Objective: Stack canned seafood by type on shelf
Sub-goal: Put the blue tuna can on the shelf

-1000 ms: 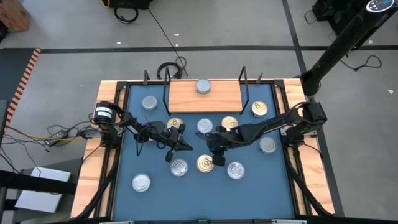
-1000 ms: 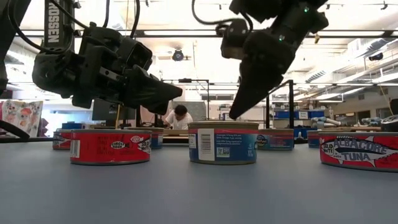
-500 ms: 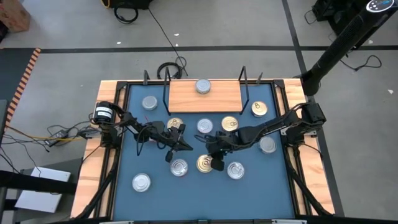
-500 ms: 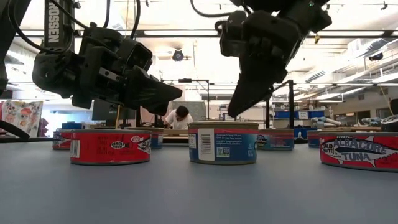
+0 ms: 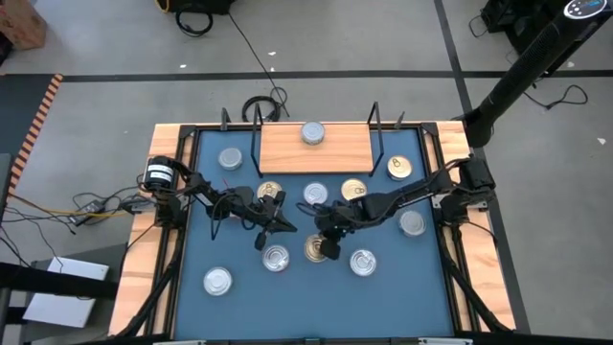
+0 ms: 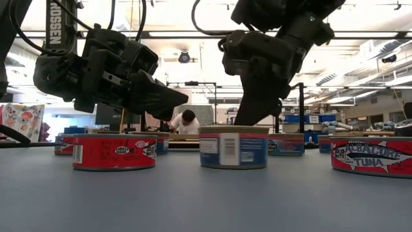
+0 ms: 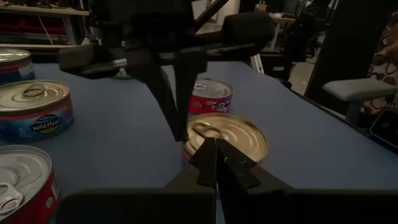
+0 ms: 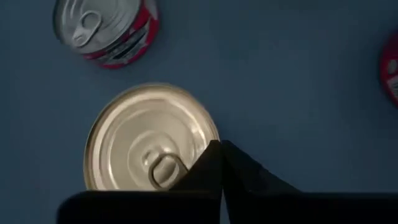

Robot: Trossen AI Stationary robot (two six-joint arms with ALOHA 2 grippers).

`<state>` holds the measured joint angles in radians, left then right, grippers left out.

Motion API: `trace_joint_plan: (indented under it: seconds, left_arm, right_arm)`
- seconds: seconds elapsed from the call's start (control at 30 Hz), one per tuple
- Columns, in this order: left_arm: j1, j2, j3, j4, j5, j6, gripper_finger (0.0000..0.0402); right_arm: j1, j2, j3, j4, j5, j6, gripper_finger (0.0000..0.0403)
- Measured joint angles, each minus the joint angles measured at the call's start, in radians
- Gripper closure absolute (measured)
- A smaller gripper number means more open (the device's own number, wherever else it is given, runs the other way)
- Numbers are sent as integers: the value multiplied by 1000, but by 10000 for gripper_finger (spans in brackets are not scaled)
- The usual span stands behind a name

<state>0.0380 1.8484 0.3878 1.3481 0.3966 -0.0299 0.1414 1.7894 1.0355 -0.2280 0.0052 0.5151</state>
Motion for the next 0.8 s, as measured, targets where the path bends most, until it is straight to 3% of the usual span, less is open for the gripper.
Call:
trace_joint_plan:
  seconds: [0.17,0.5,0.8]
  left_arm:
    - [0,0,0,-1,0,0,396]
    - [0,0,0,-1,0,0,396]
    - [0,0,0,-1,0,0,396]
  right_arm:
    - [-45,0,-1,-65,-32,146,396]
    - [-63,4,-5,-109,-35,131,395]
    - [-65,-30,-5,-213,-30,86,315]
